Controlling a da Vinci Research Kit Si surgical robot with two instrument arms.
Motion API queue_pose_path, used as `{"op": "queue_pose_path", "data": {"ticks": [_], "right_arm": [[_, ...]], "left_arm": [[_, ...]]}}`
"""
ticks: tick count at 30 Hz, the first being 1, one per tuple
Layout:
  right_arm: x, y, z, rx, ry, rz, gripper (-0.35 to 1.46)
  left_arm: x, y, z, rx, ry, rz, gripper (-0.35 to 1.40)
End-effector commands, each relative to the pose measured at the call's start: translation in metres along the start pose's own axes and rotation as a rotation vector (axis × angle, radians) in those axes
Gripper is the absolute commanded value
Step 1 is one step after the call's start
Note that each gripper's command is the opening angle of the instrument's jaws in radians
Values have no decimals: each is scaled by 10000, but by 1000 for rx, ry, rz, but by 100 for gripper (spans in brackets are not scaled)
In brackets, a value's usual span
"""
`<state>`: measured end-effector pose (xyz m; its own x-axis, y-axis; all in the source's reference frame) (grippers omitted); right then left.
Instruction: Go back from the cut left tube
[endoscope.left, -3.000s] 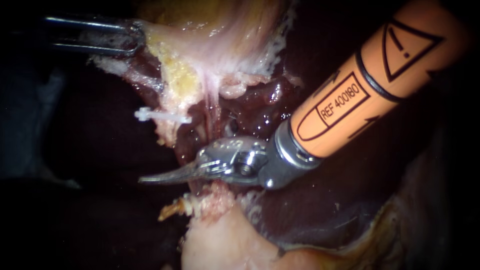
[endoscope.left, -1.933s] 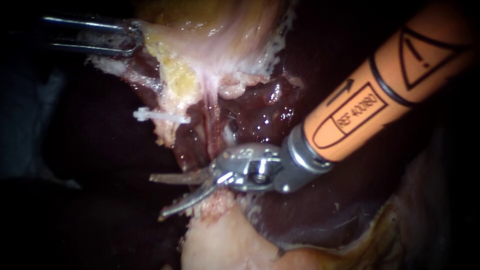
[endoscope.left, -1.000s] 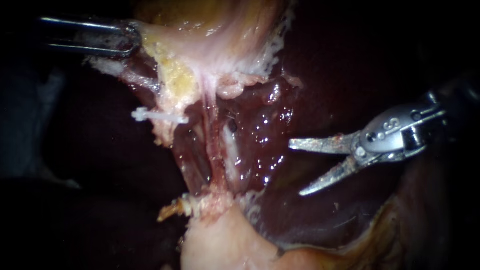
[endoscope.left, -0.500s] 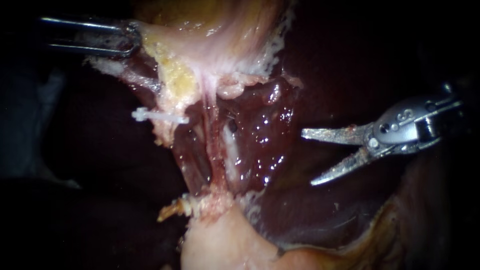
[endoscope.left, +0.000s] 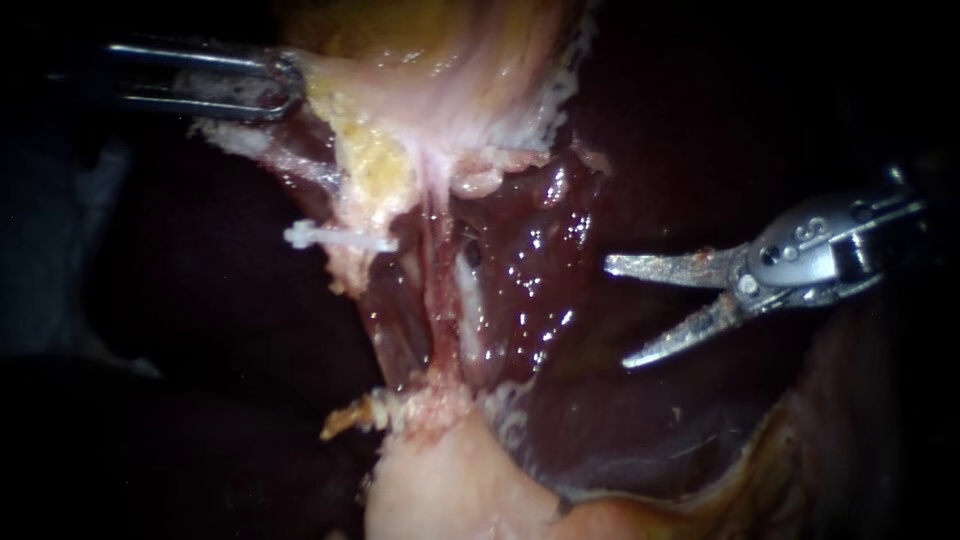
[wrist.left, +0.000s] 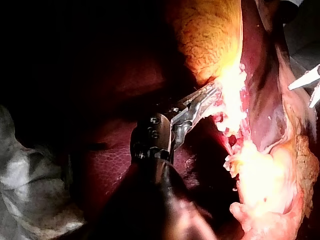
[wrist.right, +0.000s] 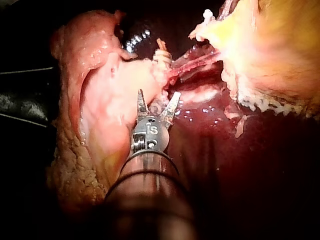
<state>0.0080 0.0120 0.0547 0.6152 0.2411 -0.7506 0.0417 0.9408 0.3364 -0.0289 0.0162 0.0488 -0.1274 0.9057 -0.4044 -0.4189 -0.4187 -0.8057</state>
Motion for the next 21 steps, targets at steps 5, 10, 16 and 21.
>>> {"op": "queue_pose_path", "data": {"ticks": [5,10,16,21], "right_arm": [[-1,1,1,-1,0,1,129],[-1,1,1,-1,0,1,129],[-1,1,0,-1,0,1,129],[-1,0,0,-1,0,2,129]], "left_arm": [[-8,-3,18,-2,-2,7,-35],[-10,-8,27,-2,-1,11,-35],[-9,-11,28,-3,-2,12,-35],[-10,-11,28,-3,-2,12,-35]]}}
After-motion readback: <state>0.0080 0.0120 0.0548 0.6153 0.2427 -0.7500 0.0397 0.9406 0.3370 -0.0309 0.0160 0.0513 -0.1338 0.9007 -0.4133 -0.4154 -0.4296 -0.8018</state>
